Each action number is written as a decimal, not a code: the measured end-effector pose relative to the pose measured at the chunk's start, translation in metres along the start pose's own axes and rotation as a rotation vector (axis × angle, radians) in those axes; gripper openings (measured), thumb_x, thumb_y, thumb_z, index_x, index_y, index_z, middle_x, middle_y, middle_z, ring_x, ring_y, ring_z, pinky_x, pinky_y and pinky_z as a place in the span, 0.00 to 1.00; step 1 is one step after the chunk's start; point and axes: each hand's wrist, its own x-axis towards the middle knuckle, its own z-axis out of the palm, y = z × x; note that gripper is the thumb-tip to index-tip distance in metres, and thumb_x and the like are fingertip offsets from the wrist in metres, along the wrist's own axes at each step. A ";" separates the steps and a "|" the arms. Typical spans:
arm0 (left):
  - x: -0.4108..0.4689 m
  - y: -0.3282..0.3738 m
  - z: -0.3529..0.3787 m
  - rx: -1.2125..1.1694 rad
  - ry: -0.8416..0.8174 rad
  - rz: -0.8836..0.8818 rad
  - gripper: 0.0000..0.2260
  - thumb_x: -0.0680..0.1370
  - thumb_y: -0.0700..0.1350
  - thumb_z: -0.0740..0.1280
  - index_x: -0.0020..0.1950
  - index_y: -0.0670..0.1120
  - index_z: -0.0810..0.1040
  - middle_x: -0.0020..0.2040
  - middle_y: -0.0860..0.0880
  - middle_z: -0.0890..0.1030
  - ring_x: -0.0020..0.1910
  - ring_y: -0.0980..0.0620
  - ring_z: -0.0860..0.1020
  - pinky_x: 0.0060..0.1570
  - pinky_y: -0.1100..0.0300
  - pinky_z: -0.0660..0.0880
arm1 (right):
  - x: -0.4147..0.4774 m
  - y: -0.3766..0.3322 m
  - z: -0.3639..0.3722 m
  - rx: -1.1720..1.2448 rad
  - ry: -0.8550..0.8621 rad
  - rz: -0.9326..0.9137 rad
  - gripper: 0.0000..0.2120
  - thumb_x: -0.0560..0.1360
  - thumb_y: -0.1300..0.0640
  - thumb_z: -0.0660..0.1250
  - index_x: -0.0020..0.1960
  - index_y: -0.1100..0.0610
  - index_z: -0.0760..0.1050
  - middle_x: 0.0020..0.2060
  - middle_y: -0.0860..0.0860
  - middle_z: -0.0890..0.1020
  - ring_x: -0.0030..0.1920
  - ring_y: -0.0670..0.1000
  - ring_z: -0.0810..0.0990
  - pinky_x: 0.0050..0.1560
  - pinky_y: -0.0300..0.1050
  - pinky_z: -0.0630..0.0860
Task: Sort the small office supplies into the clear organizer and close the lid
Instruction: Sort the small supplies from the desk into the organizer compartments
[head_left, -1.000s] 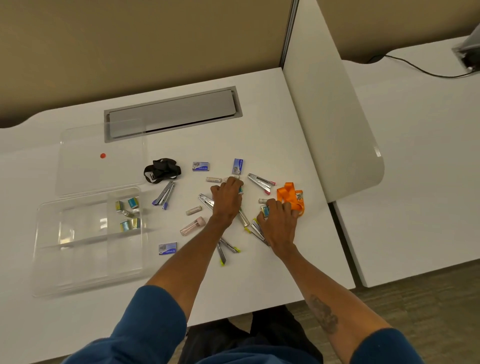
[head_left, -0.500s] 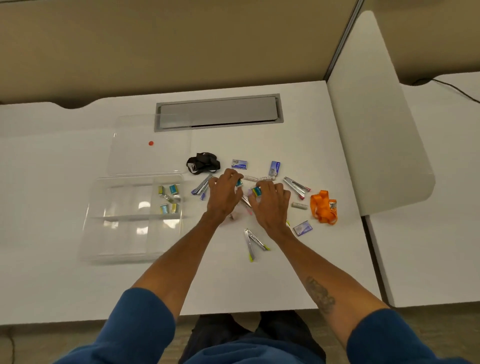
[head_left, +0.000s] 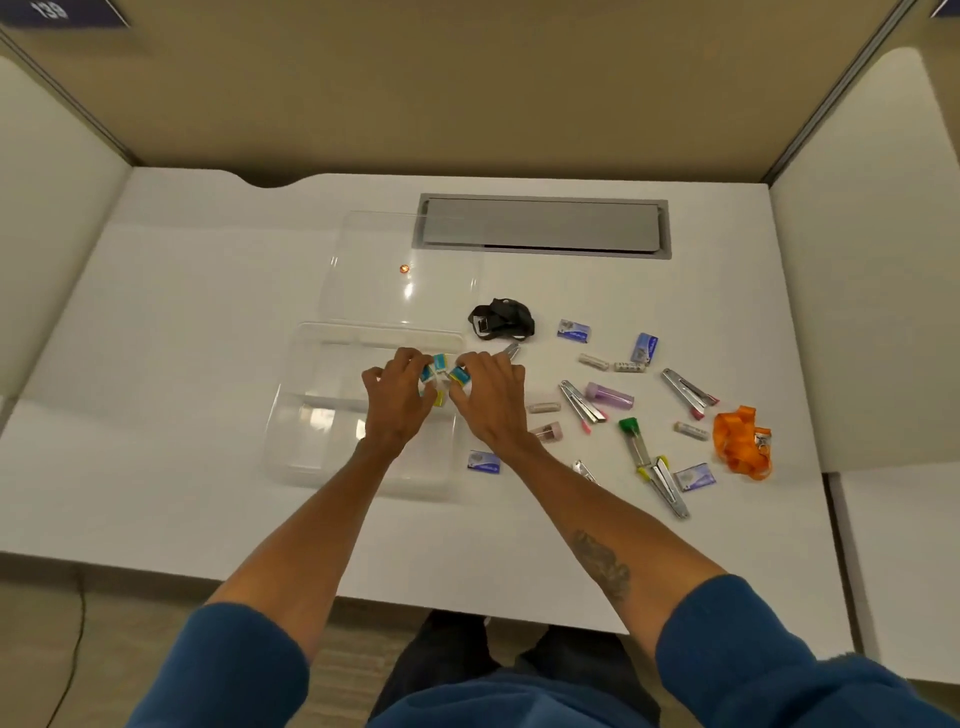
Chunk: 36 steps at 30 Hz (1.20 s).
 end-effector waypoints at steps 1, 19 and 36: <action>-0.001 -0.006 -0.002 0.001 0.000 -0.001 0.14 0.78 0.48 0.68 0.63 0.47 0.77 0.62 0.48 0.77 0.59 0.49 0.77 0.60 0.50 0.64 | 0.002 -0.004 0.003 -0.017 -0.001 -0.011 0.17 0.78 0.44 0.65 0.62 0.52 0.74 0.56 0.49 0.80 0.58 0.52 0.75 0.58 0.49 0.69; -0.007 0.022 0.013 0.037 -0.002 0.128 0.12 0.81 0.46 0.63 0.65 0.48 0.76 0.64 0.50 0.77 0.64 0.49 0.75 0.64 0.50 0.63 | -0.023 0.038 -0.015 0.058 0.095 0.228 0.12 0.81 0.55 0.59 0.61 0.55 0.76 0.56 0.52 0.81 0.56 0.52 0.77 0.57 0.48 0.71; -0.002 0.115 0.071 -0.029 -0.289 0.226 0.14 0.81 0.43 0.64 0.66 0.47 0.77 0.66 0.48 0.78 0.64 0.50 0.76 0.66 0.54 0.71 | -0.041 0.156 -0.081 -0.117 0.139 0.378 0.13 0.81 0.57 0.60 0.62 0.56 0.77 0.60 0.54 0.79 0.60 0.56 0.74 0.57 0.51 0.70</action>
